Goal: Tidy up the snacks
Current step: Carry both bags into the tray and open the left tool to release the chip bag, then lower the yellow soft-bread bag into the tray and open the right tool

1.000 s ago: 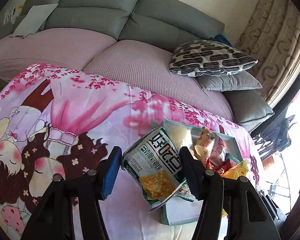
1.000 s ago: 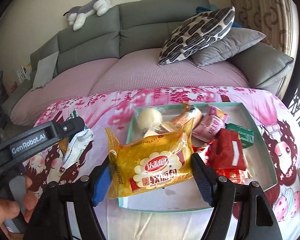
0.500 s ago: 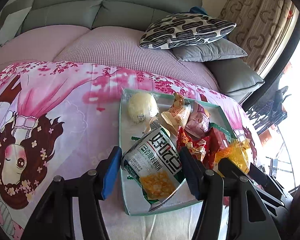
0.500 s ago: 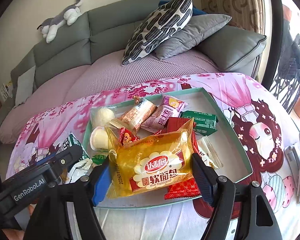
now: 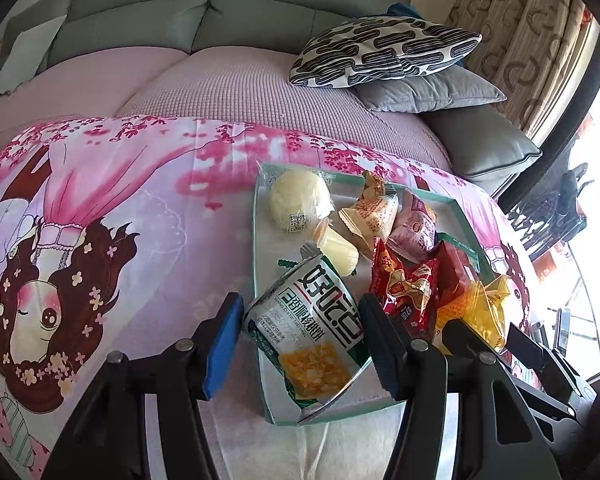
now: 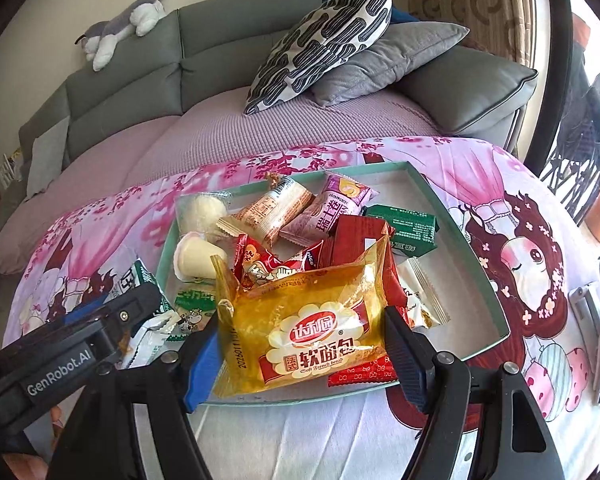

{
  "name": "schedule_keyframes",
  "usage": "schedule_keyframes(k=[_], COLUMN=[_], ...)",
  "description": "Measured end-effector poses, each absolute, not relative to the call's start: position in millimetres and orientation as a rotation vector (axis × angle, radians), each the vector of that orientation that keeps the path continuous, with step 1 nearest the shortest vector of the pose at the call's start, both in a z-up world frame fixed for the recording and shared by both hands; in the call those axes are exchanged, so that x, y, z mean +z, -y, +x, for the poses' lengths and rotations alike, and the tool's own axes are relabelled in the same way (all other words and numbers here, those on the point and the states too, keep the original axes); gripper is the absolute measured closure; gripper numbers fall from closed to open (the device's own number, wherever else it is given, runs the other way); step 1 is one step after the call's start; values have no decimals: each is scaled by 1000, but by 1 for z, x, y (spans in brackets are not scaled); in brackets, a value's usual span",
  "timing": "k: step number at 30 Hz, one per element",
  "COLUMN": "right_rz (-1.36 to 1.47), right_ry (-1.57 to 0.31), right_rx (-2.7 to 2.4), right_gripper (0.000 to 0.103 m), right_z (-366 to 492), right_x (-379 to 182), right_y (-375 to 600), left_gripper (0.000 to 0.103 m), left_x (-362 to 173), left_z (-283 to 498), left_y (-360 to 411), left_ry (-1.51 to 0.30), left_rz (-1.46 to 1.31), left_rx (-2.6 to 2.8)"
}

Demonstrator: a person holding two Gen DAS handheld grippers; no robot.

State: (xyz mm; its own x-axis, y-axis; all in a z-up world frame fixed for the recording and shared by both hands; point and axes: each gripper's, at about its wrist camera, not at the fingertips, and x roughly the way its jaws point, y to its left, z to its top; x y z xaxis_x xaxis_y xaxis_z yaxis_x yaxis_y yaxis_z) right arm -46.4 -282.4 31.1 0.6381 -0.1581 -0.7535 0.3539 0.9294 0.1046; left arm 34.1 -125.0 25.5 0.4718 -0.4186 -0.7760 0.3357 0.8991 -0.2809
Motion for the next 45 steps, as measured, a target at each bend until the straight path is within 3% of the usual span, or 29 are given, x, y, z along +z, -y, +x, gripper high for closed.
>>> schedule_keyframes(k=[24,34,45], right_rz=[320,326,314], right_ry=[-797,-797,-821], right_rx=[-319,-327,-296], right_gripper=[26,26,26], right_z=[-47,-48,-43], right_x=[30,30,25], right_y=[293,294,288], left_gripper=[41,35,35], left_x=[3,3,16], left_z=[35,37,44], left_y=[144,143,108], left_ry=[-1046,-1056,-1020], left_rz=[-17,-30,-133], left_rx=[-480,-485,-390])
